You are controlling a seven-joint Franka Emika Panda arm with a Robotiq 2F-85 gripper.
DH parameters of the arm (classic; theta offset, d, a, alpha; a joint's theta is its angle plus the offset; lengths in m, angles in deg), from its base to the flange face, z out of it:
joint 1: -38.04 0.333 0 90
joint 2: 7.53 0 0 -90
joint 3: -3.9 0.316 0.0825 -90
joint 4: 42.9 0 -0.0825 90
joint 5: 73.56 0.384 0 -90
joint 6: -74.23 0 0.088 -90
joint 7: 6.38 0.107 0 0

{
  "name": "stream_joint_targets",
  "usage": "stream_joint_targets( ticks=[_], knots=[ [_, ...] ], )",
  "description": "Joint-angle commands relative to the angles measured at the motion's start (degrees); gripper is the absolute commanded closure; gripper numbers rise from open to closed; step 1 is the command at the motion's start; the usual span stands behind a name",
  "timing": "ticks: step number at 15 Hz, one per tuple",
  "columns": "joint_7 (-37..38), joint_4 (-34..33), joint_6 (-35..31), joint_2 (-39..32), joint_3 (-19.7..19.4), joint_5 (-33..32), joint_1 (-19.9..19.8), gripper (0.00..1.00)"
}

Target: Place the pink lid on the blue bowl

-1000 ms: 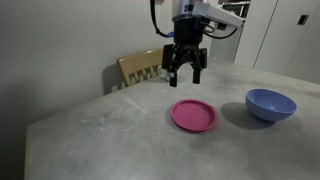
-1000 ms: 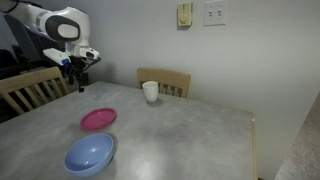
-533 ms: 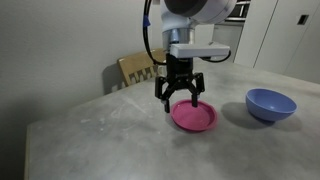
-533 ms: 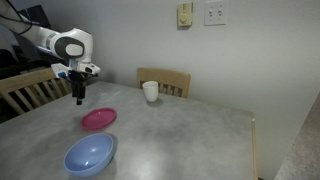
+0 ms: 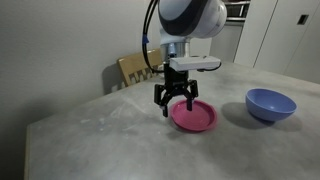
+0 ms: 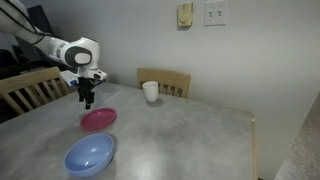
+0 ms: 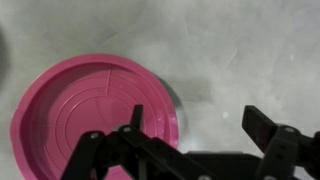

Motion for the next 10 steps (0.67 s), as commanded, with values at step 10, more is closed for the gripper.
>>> stream_joint_targets(
  ticks=[10],
  knots=[
    [14.7, -10.0, 11.8, -5.8, -5.7, -13.0, 5.7, 0.0]
  ],
)
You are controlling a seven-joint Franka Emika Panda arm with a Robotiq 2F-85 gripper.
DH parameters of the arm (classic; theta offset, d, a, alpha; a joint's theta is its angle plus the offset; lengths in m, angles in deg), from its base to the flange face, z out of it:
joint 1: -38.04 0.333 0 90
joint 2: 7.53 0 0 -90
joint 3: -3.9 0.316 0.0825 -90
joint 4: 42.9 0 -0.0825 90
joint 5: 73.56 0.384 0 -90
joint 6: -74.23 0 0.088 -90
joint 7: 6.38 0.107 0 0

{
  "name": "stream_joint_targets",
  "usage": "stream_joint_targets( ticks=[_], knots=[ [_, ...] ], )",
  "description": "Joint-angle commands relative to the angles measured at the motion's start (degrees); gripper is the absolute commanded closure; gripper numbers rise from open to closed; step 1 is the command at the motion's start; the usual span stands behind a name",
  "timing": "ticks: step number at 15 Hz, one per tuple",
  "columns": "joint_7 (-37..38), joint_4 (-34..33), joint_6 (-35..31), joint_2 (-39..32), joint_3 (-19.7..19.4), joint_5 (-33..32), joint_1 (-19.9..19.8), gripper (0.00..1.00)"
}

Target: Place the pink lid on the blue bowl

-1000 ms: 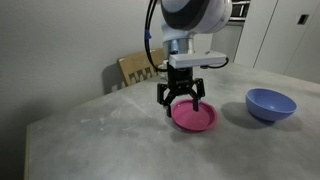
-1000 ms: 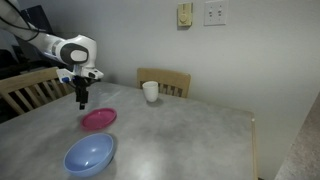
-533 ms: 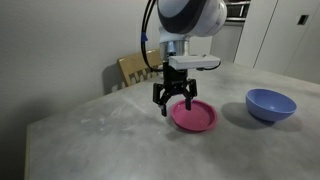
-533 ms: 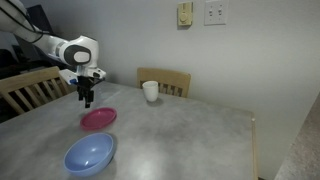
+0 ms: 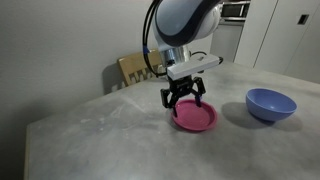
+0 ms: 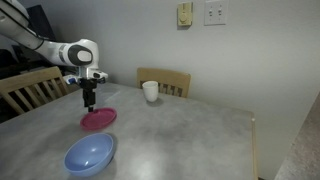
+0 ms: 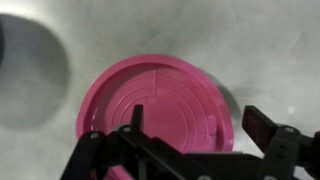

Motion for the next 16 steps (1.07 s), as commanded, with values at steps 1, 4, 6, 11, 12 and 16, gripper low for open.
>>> stream_joint_targets(
  ticks=[1, 4, 6, 11, 12, 16],
  knots=[
    [1.7, -7.4, 5.5, -4.1, -1.3, -4.3, 2.0, 0.0],
    [0.1, -11.8, 6.6, -7.0, -1.0, -6.5, 2.2, 0.0],
    [-0.2, -14.0, 6.1, -9.2, -1.0, -6.9, 1.9, 0.0],
    [-1.9, -18.5, 5.2, -14.7, -0.5, -5.5, 0.6, 0.0],
    [-2.0, -19.3, 5.3, -15.5, -0.5, -5.3, 0.5, 0.0],
    [-2.1, -21.3, 6.4, -16.3, -0.6, -5.0, 0.6, 0.2]
  ],
)
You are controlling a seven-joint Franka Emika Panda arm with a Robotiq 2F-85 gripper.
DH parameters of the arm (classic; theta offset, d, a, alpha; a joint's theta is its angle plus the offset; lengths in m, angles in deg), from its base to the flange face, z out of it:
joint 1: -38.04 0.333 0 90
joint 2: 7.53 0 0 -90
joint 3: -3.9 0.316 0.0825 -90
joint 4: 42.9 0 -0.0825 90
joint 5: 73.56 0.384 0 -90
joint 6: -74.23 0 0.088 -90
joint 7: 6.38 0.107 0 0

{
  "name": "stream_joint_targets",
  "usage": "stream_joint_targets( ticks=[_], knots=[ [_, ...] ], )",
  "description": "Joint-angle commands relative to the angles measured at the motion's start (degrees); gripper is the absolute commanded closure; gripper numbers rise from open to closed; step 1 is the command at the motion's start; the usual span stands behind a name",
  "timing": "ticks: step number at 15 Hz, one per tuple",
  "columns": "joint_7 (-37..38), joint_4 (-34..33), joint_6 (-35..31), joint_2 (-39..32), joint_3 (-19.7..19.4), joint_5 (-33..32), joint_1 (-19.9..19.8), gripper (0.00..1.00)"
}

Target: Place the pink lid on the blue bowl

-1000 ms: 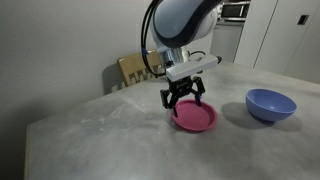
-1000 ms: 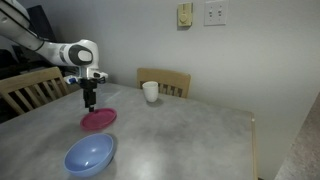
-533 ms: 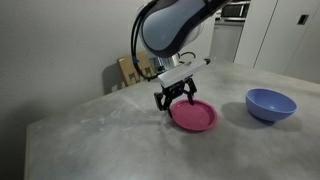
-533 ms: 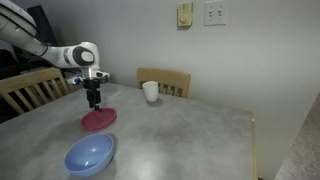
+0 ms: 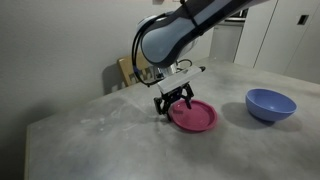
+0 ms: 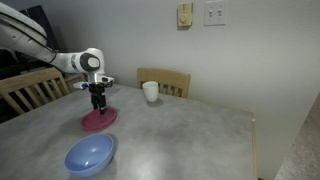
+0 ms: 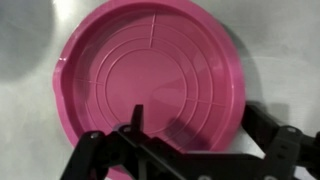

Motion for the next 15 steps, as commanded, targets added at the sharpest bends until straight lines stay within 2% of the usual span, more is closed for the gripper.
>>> stream_joint_targets(
  ticks=[1, 11, 13, 15],
  knots=[
    [-1.0, -3.8, 1.2, -2.8, 0.2, 1.0, -0.5, 0.27],
    [-0.7, -5.3, -0.7, -3.3, 0.4, 2.0, -0.7, 0.98],
    [-0.9, -5.5, -1.5, -3.4, 0.5, 2.0, -0.8, 1.0],
    [-1.3, -5.6, -2.2, -3.4, 0.6, 2.0, -0.8, 0.97]
  ],
)
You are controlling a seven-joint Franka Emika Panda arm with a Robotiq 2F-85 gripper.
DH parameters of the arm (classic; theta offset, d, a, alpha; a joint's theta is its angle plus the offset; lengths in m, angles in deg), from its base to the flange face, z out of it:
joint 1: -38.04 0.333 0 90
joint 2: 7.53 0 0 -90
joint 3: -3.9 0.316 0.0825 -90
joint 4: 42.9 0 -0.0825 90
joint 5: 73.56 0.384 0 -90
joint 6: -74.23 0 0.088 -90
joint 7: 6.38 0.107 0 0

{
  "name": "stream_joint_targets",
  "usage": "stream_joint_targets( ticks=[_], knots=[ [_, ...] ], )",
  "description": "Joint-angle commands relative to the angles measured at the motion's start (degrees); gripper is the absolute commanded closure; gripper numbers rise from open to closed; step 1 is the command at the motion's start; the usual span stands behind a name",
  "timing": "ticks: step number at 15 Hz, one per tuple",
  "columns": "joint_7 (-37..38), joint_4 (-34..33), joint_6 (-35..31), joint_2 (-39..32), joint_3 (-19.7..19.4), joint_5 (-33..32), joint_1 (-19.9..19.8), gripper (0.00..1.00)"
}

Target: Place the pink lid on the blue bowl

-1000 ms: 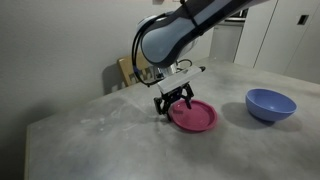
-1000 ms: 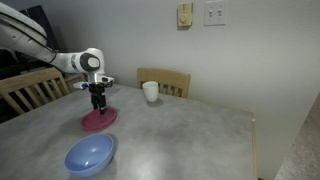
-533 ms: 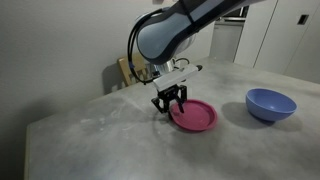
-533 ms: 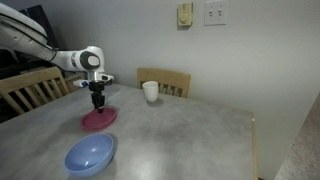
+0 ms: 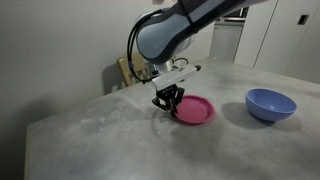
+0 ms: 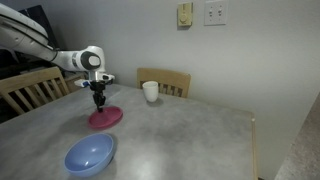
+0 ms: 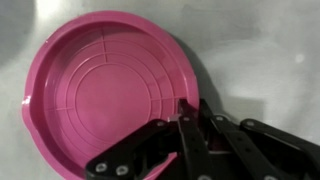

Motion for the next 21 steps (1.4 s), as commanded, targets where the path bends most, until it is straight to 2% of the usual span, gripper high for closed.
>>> stream_joint_targets(
  ticks=[1, 4, 6, 9, 15, 18, 21],
  knots=[
    [-1.3, -1.3, -1.9, -1.5, 0.2, 0.8, -0.6, 0.97],
    [0.2, -1.2, 1.1, -0.5, -0.2, 0.6, 0.1, 0.97],
    [3.2, -1.7, 6.0, 0.3, -1.3, -0.5, 1.5, 0.97],
    [7.2, -3.9, 15.6, 0.7, -2.4, -2.5, 3.6, 0.97],
    [13.1, -12.8, 33.7, -1.1, -2.9, -5.6, 6.0, 0.97],
    [16.1, -13.2, 37.9, -0.9, -3.5, -5.2, 5.8, 0.97],
    [18.7, -11.4, 39.0, -0.6, -4.1, -4.7, 5.1, 0.97]
  ],
)
